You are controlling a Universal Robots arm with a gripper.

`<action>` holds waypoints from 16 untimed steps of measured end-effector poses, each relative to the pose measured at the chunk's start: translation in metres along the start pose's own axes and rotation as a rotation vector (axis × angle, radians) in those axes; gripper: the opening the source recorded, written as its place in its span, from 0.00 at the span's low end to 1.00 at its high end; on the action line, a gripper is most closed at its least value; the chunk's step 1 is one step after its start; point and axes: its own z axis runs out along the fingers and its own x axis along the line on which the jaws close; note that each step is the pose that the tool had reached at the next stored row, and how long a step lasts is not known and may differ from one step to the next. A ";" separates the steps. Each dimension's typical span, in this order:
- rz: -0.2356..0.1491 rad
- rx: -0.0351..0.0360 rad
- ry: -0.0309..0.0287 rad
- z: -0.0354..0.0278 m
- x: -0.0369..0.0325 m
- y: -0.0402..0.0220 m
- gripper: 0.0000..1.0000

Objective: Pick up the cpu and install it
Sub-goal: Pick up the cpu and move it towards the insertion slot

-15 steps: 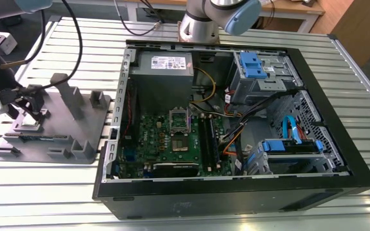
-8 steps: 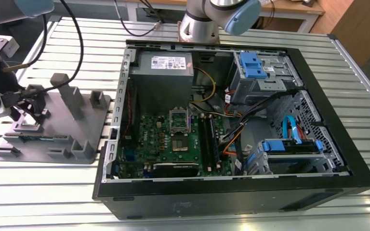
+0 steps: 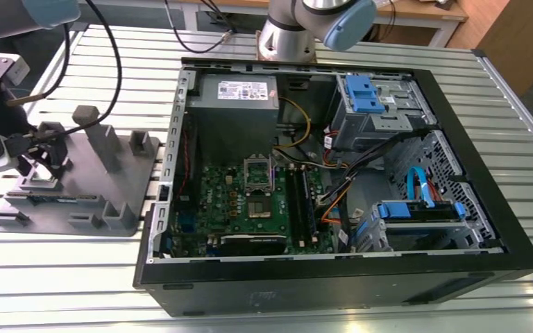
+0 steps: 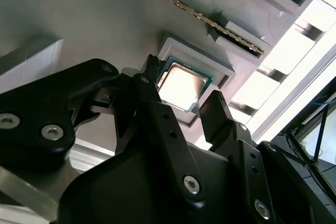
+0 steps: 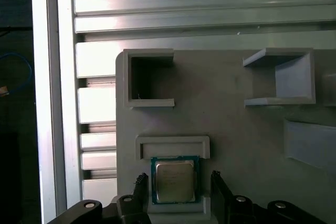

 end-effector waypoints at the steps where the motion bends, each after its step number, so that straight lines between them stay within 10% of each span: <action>1: 0.000 -0.0001 0.0000 0.0004 0.0000 0.0001 0.59; 16: 0.000 -0.0003 -0.0003 0.0040 0.0003 0.0045 0.59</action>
